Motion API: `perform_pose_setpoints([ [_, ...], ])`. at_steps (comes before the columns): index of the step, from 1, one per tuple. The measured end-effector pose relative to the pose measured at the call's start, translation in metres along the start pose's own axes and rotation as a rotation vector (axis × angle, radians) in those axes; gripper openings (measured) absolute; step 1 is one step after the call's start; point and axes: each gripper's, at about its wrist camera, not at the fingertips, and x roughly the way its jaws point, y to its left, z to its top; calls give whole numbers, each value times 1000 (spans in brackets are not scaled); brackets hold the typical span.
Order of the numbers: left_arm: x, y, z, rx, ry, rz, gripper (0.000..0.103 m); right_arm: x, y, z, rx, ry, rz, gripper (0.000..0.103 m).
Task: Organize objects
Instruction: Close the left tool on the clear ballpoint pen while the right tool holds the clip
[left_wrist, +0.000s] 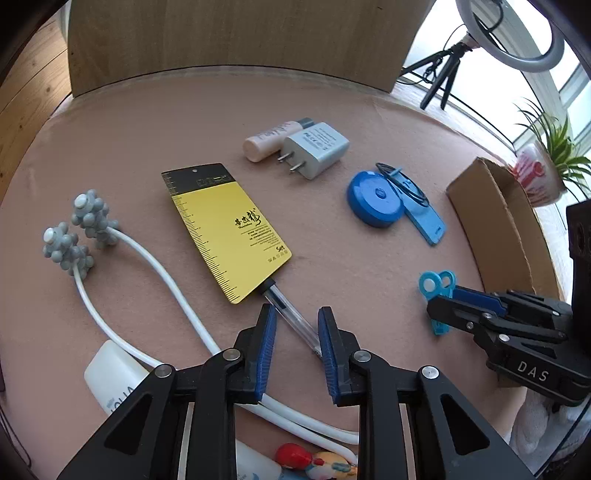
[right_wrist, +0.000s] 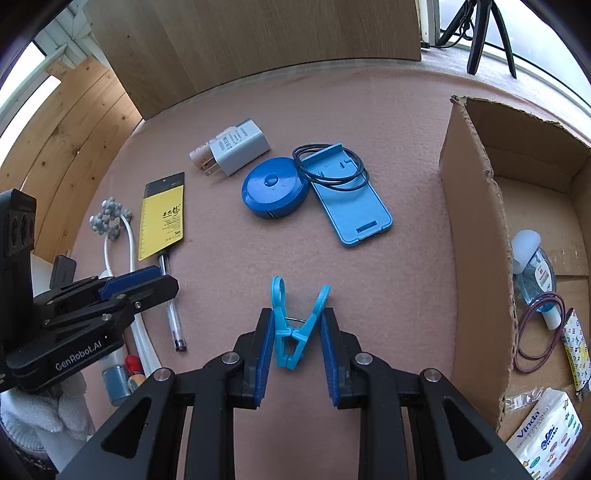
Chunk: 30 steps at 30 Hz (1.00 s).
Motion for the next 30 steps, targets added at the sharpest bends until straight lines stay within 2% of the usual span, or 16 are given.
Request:
perform_pose_setpoints([
  [4,1,-16,-8,91,27,-58,20,0,0,0,1,-1,-1,22],
  [6,-1,-21,-13,119,29,-47,19,-1,-1,-1,1,-2,-2,22],
  [10,-3,-14,-8,52,32,-32,20,-1,-2,-1,4,-2,-4,23],
  [13,-3,-11,-6,18,38,-27,35,-1,-1,0,-1,-2,-12,23],
  [17,2,-19,-2,24,32,13,37,0,0,2,1,-5,-33,28],
  [18,3,-22,-1,30,29,24,36,-1,1,2,-1,-11,-43,32],
  [19,3,-23,-2,34,26,30,28,-1,2,2,-3,-16,-52,36],
  [20,4,-24,-2,35,23,39,20,-1,2,3,-7,-19,-58,36],
  [22,3,-19,-2,11,19,25,14,1,3,4,-13,-16,-58,36],
  [25,1,-5,-4,-67,16,-37,13,2,2,3,-15,-15,-58,34],
  [26,0,-2,-5,-85,16,-49,13,1,2,3,-16,-14,-50,31],
  [27,-2,1,-6,-101,14,-60,13,1,2,2,-18,-9,-43,23],
  [30,-10,9,-14,-147,4,-93,13,-2,1,-1,-14,-18,-32,23],
])
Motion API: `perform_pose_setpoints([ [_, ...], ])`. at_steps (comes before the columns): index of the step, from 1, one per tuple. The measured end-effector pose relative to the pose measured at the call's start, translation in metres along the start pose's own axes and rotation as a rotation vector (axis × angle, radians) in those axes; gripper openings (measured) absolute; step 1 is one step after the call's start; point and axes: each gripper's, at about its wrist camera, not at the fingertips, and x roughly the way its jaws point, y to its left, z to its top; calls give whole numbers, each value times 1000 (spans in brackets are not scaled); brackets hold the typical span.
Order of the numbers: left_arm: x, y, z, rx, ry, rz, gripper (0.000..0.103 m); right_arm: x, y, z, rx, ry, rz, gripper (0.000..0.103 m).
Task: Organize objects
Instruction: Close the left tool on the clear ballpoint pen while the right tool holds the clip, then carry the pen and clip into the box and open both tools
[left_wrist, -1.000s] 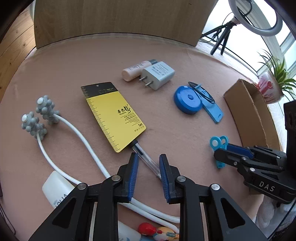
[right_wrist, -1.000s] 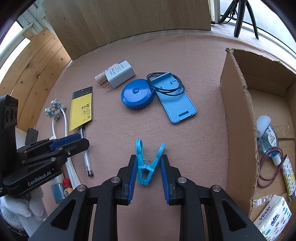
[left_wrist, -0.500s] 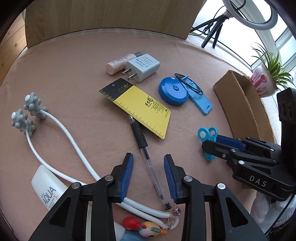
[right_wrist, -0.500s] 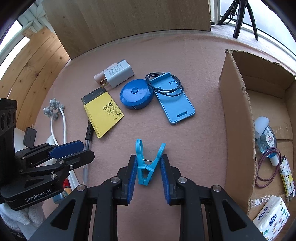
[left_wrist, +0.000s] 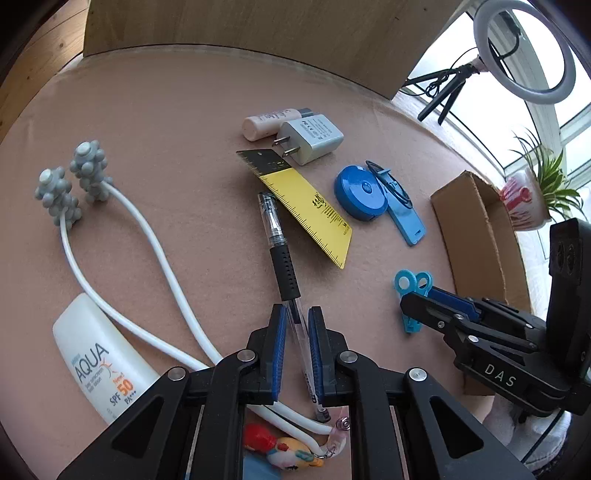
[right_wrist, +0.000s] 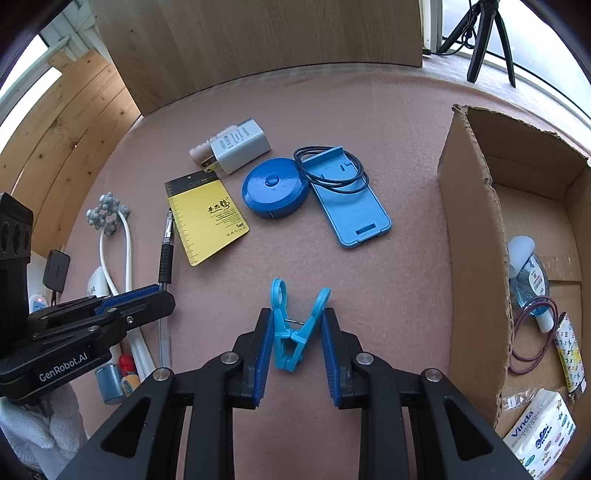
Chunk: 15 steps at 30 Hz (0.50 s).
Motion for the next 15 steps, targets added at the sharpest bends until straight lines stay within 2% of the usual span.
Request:
perform_pose_setpoints([
  [7,-28,1,-3,-38,-54,-41,10,-25,-1,-7,18,-54,24,23],
  [15,-51,-34,6,8,-113,-92,9,-72,-19,-12,60,-146,42,23],
])
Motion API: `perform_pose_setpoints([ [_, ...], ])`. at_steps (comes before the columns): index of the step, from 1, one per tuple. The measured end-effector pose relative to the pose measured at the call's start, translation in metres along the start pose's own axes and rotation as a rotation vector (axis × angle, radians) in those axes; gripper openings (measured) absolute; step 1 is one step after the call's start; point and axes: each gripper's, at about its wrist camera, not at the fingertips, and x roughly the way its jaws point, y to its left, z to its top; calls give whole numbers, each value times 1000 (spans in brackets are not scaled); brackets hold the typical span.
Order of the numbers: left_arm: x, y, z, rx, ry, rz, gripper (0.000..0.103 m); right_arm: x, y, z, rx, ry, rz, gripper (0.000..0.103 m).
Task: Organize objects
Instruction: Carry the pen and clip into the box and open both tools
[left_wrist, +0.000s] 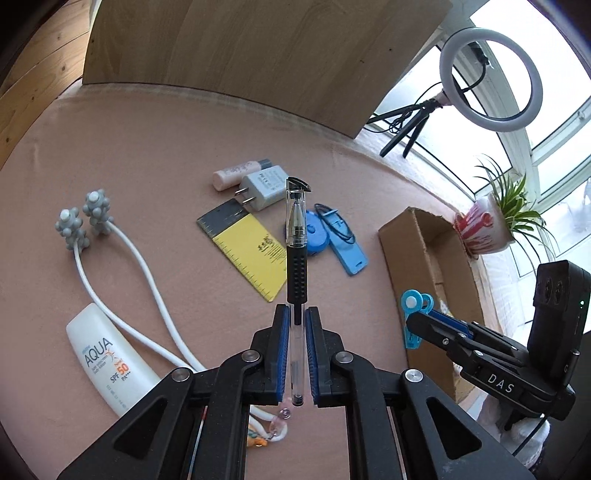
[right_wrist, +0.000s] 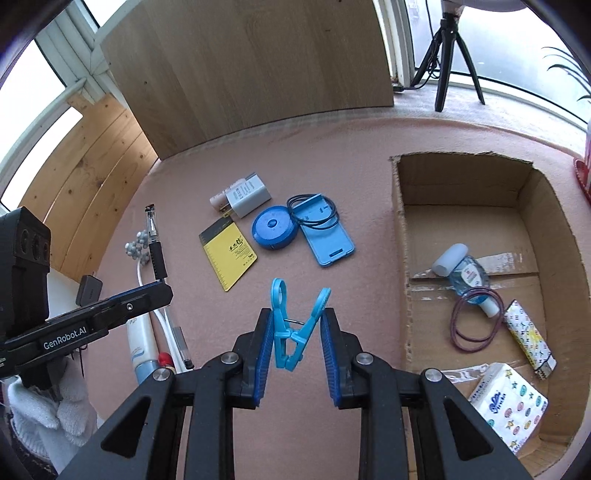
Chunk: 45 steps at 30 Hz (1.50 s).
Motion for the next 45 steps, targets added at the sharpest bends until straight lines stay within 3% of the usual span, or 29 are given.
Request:
perform_pose_setpoints([
  [8,-3,-65,19,93,-25,-87,9,-52,-45,-1,75,-96,-45,23],
  [19,36,-158,29,184,24,-210,9,-86,-114,-15,181,-136,-142,23],
  [25,75,-192,20,232,79,-197,9,-87,-135,-22,204,-125,-158,23],
  [33,99,-206,11,268,106,-155,10,-82,-141,-24,208,-113,-162,23],
  [34,99,-206,11,266,104,-146,12,-82,-141,-23,207,-114,-159,24],
  [35,99,-203,12,267,105,-138,23,-81,-142,-23,205,-117,-154,25],
  [37,96,-201,12,266,99,-121,42,-81,-141,-23,209,-114,-150,43],
  [39,91,-196,12,267,87,-112,43,-82,-139,-23,217,-130,-157,51],
  [45,72,-170,10,224,66,-74,46,-81,-124,-19,185,-134,-143,52],
])
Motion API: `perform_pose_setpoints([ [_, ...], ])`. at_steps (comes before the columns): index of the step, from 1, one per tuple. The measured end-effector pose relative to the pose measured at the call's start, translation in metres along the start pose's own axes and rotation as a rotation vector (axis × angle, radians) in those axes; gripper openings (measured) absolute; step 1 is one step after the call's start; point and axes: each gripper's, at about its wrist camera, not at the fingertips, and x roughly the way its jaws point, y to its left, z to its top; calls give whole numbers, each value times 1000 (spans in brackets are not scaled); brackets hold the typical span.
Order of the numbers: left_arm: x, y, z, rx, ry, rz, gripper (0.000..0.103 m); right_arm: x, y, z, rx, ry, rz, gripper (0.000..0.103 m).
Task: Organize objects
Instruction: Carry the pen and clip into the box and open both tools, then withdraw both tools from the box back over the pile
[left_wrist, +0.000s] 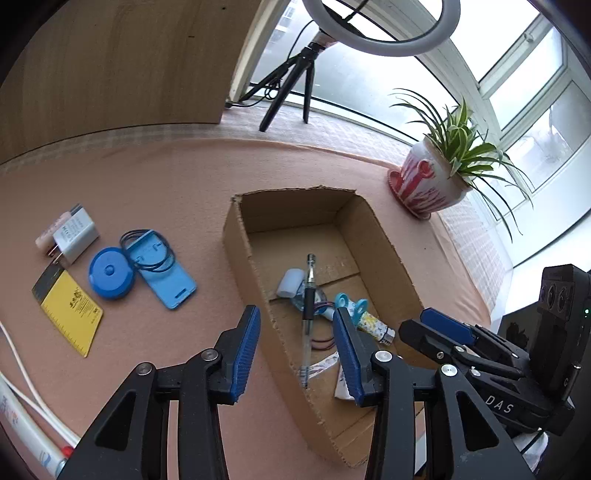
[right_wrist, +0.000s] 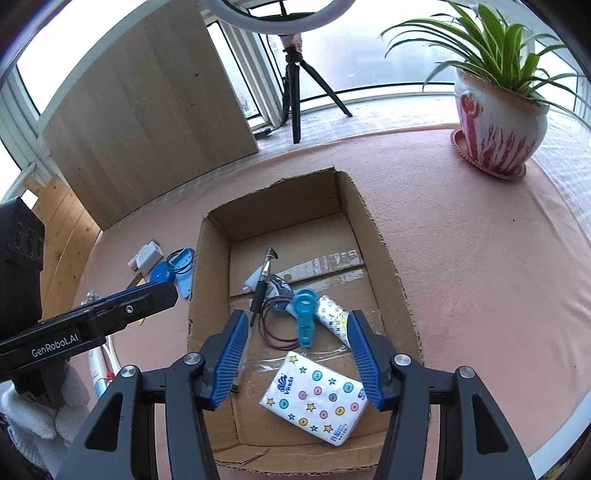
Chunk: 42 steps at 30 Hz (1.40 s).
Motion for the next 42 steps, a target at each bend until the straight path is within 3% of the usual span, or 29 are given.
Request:
perform_pose_setpoints([
  [3,-15,20,-10,-34,-11,30,58,0,15,1,-43,-4,13,54],
  [8,-46,56,-32,-50,-33,112,62,6,47,1,-116,2,48,55],
  [13,-77,106,-59,-127,-42,191,68,18,86,0,-221,20,86,55],
  [19,-115,157,-100,-206,-43,277,71,32,135,-4,-351,-17,125,57],
  [22,-130,177,-121,-258,-45,303,72,48,160,-4,-413,17,141,59],
  [30,-164,216,-173,-357,-43,344,73,99,216,-3,-549,158,177,59],
  [42,-195,251,-200,-456,-78,360,73,156,273,-7,-704,255,176,59],
])
